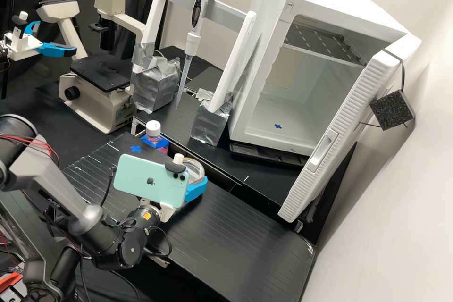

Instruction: Move the petri dish to the bench

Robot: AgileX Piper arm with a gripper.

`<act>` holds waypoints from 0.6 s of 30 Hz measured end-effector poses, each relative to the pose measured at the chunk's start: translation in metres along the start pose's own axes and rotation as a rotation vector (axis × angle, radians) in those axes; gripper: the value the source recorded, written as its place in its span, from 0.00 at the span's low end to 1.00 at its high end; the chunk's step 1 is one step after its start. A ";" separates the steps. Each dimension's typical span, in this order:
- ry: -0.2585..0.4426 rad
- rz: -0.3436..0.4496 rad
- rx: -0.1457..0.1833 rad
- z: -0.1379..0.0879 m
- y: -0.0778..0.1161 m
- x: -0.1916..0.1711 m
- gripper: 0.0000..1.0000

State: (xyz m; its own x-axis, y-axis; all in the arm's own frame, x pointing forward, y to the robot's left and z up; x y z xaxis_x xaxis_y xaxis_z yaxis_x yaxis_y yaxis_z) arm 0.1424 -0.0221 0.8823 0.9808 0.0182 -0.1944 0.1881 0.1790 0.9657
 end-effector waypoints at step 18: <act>0.012 -0.003 -0.103 -0.024 -0.010 -0.002 0.00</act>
State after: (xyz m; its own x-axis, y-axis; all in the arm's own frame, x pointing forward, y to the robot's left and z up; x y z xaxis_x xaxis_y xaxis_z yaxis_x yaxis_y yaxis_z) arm 0.1374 -0.0006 0.8695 0.9794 0.0295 -0.1997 0.1837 0.2788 0.9426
